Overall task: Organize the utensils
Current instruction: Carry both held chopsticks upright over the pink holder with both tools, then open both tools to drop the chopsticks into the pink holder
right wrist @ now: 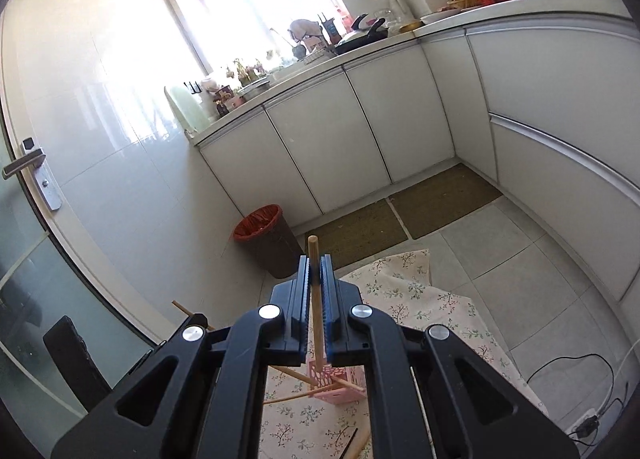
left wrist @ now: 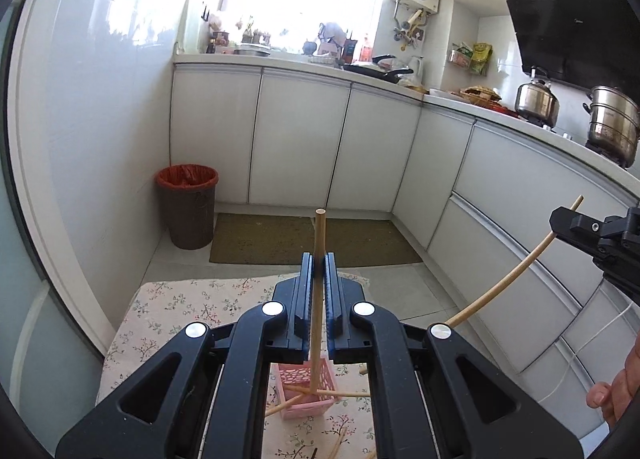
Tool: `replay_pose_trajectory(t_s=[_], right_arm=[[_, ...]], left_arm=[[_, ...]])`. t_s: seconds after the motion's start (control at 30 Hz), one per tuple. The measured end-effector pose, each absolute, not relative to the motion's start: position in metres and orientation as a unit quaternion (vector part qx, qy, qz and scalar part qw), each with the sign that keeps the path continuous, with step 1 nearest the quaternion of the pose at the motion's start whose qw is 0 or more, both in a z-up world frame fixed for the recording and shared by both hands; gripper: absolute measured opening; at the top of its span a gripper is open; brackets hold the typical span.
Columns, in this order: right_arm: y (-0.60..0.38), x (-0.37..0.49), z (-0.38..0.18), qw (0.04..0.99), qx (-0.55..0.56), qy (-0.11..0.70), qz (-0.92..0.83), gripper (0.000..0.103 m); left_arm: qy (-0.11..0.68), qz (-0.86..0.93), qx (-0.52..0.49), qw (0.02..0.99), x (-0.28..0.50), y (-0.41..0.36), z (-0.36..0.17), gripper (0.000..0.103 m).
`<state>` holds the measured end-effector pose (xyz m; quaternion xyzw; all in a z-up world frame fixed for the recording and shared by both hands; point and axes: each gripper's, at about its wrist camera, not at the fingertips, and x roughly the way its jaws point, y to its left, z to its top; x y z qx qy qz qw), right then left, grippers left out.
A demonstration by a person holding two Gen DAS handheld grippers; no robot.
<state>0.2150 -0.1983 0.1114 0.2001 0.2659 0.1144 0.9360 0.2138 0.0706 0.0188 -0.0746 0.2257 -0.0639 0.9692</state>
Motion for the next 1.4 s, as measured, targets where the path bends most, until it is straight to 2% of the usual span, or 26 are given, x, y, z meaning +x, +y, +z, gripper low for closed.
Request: replay_pose_trajectory(t_s=[0.1,0.17,0.47,0.7,0.87,1.03,1.1,1.17,1.33,1.4], right_arm=[[-0.186,0.234,0.089,0.935,0.19,0.279,0.111,0.006],[-0.179,0.244,0.075,0.933,0.181,0.29,0.113,0.006],[-0.151,0.262,0.054,0.934,0.154,0.302,0.113,0.006],[-0.123,0.271,0.03,0.931,0.131,0.317,0.128,0.009],[-0.113,0.26,0.039,0.942,0.095,0.3,0.12,0.01],[-0.12,0.236,0.056,0.953,0.069,0.279,0.1,0.011],[-0.125,0.225,0.059,0.955,0.065,0.274,0.095,0.019],[-0.132,0.215,0.062,0.957,0.064,0.269,0.091,0.033],[-0.148,0.19,0.062,0.959,0.068,0.265,0.077,0.048],[-0.155,0.18,0.059,0.96,0.072,0.261,0.068,0.055]], left_arm=[[0.248,-0.07,-0.092,0.962,0.228,0.075,-0.008,0.008],[0.25,-0.066,-0.111,0.959,0.229,0.084,-0.016,0.017],[0.205,-0.047,-0.172,0.962,0.209,0.118,0.001,0.023],[0.221,-0.028,-0.169,0.96,0.213,0.125,-0.008,0.034],[0.218,0.015,-0.148,0.964,0.208,0.128,-0.007,0.038],[0.206,0.03,-0.147,0.967,0.194,0.128,0.005,0.05],[0.2,0.033,-0.142,0.969,0.186,0.124,0.011,0.057],[0.195,0.033,-0.136,0.971,0.178,0.118,0.016,0.062],[0.191,0.034,-0.12,0.974,0.161,0.104,0.02,0.077],[0.192,0.037,-0.112,0.974,0.156,0.097,0.02,0.078]])
